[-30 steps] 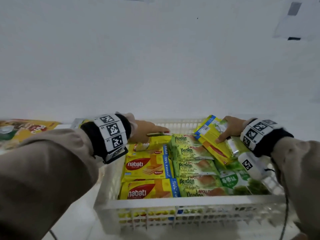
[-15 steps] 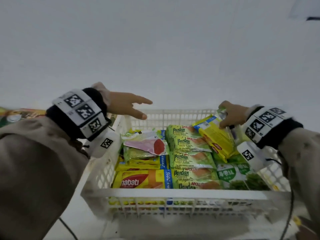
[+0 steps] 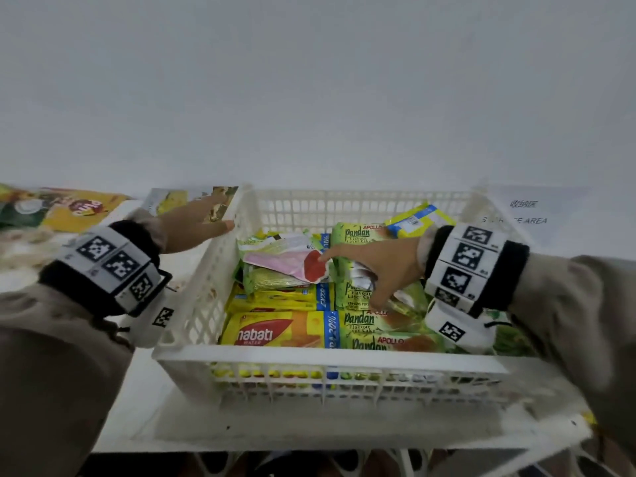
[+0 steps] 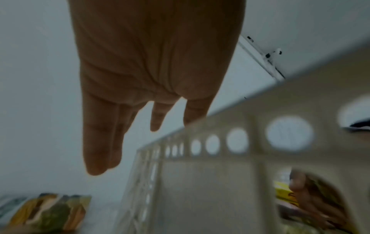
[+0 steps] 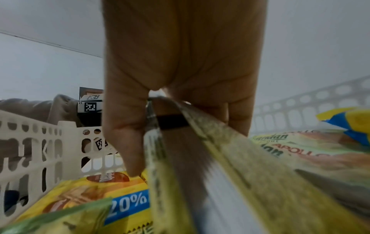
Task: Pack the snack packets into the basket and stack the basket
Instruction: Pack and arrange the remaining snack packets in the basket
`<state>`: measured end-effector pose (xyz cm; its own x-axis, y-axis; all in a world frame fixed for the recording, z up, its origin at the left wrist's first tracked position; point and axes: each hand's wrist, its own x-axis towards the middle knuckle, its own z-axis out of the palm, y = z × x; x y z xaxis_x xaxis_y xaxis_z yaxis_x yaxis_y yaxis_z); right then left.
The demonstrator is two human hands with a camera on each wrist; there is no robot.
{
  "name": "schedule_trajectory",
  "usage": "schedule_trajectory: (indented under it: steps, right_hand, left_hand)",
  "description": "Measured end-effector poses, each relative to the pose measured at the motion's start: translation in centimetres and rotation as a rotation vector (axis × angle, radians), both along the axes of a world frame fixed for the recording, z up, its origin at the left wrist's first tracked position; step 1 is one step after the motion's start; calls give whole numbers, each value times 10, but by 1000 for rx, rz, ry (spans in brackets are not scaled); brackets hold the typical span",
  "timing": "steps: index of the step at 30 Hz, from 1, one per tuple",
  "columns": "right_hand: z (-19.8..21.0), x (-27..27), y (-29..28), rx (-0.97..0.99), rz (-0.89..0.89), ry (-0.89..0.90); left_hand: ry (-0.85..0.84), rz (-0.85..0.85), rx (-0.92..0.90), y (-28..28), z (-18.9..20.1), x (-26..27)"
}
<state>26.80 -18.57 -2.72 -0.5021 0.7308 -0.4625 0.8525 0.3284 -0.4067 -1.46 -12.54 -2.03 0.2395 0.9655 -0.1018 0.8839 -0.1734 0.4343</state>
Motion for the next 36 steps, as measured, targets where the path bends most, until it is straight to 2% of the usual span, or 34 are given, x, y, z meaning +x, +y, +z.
schedule_trajectory:
  steps: [4,9,14,20,23,30,36]
  right_hand:
    - [-5,-2,3,47,9,19]
    - [1,2,-1,-9,5,30]
    - [9,7,-1,76,-26,4]
    - [-15,-6,-5,168,95,-315]
    - [-19,-11,-2,170,100,-345]
    - [2,1,3,143,93,-34]
    - [40,29,2,-69,35,504]
  left_hand:
    - [-102,10,66,7,-21,5]
    - [-238,-19,-5,7,-33,16]
    - [-225,-70,-59,12,-32,15]
    - [-275,-63,-74,18,-34,15]
    - [-334,-64,-72,18,-36,15]
    - [-392,-65,-78,15,-36,15]
    - [-379,-69,-33,19,-39,15]
